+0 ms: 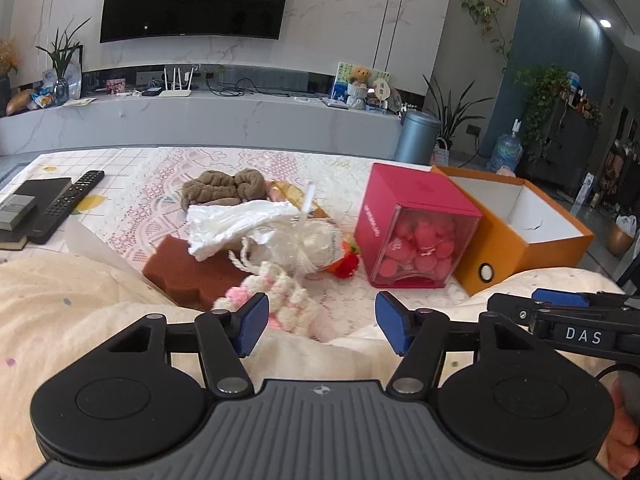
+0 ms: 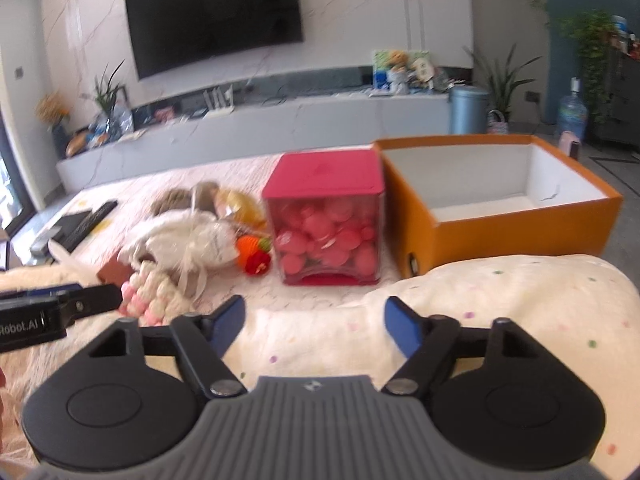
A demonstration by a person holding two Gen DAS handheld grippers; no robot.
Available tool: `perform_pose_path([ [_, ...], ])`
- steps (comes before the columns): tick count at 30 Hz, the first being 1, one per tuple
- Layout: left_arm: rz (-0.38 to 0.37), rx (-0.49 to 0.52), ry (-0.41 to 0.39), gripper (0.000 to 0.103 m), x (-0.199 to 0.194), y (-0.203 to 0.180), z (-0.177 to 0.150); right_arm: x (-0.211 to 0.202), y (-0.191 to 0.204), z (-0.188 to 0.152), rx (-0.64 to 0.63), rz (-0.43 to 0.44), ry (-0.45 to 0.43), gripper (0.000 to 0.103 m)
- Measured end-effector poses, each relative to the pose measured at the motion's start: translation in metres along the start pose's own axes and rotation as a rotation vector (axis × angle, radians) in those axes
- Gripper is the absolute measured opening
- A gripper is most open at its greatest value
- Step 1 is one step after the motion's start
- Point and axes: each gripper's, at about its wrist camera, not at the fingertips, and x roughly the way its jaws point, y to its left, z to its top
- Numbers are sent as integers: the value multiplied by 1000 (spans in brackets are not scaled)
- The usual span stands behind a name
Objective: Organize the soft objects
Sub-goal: 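Lower the left tool onto the pink-and-white crocheted pouch and close it, then close the right tool on the white ribbon-tied gift bag while the left holds the pouch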
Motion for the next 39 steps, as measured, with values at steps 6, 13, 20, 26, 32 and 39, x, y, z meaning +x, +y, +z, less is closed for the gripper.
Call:
perform_pose_path([
  [6, 72, 175, 28, 86, 12, 15, 17, 29, 15, 11, -23, 100, 57, 46],
  [13, 20, 221, 149, 89, 56, 34, 28, 76, 38, 18, -7, 184, 130, 46],
  [20, -3, 265, 310, 88, 99, 35, 20, 123, 43, 11, 4, 168, 197, 46],
  [26, -19, 228, 341, 88, 116, 37, 20, 134, 41, 6, 19, 171, 215, 46],
  [32, 41, 283, 294, 69, 112, 24, 13, 141, 45, 4, 6, 169, 221, 46],
  [39, 62, 264, 225, 35, 98, 19, 9, 135, 44, 7, 25, 188, 200, 48],
])
